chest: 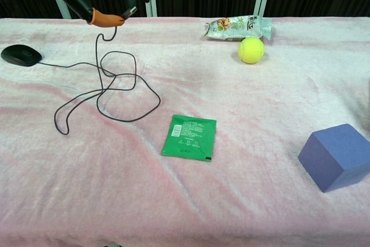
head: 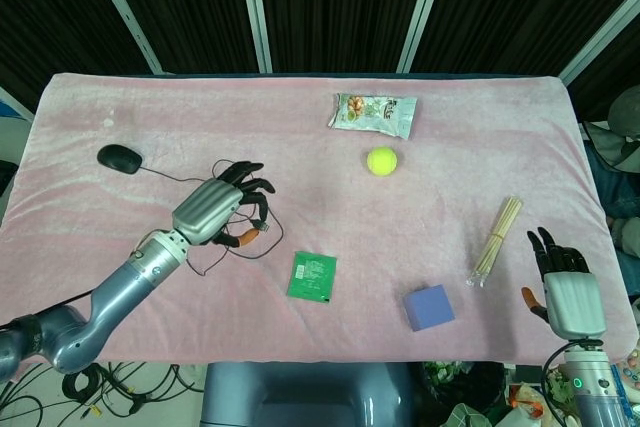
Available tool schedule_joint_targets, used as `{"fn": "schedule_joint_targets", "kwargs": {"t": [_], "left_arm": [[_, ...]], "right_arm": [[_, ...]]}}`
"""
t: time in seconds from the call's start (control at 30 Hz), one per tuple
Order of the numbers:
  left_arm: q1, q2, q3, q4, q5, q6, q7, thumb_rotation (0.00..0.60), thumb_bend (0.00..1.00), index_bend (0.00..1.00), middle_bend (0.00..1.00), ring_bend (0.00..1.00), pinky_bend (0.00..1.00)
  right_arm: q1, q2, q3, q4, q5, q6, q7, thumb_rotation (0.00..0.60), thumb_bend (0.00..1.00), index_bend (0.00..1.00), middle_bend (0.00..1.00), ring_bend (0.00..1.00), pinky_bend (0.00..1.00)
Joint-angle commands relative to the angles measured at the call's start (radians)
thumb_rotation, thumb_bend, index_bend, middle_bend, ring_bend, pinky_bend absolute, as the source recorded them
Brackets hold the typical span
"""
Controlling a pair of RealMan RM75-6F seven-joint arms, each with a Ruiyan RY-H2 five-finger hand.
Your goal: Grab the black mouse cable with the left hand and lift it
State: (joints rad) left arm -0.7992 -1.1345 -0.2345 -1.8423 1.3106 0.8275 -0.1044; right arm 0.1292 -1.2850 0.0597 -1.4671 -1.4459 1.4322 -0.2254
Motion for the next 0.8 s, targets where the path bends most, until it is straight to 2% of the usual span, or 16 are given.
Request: {"fn": "schedule_joint_targets", "kwargs": {"t": [0.03, 0.37, 0.6, 0.8], "left_arm": [[0.036, 0.063, 0.036, -0.061, 0.101, -0.035, -0.132, 0.6, 0.38, 0.57, 0.25, 0.0, 0.0], [0.007, 0.045, 0.075, -0.092, 0.273, -0.049, -0.329, 0.6, 0.38, 0.57, 0.25, 0.0, 0.0], [-0.038, 0.007, 0.085, -0.091, 0.331, -0.065, -0.357, 0.6, 0.38, 0.57, 0.25, 0.0, 0.0], [-0.072, -0.039, 0.093, -0.074, 0.317, -0.1, -0.351, 0.6, 0.38, 0.57, 0.25, 0.0, 0.0]], "right_arm": [[0.0, -0.001, 0.001, 0.0, 0.001, 0.0, -0.002, 0.6, 0.18, 0.0, 0.06, 0.23, 0.21], [-0.002, 0.001, 0.006, -0.004, 0.0, 0.008, -0.006, 0.6, 0.18, 0.0, 0.06, 0.23, 0.21], [-0.003, 0.004, 0.007, 0.001, 0.006, 0.003, 0.001, 0.6, 0.18, 0.0, 0.06, 0.23, 0.21], [-0.005, 0.009, 0.011, 0.001, 0.003, 0.01, 0.013, 0.6, 0.18, 0.0, 0.06, 0.23, 0.21]]}}
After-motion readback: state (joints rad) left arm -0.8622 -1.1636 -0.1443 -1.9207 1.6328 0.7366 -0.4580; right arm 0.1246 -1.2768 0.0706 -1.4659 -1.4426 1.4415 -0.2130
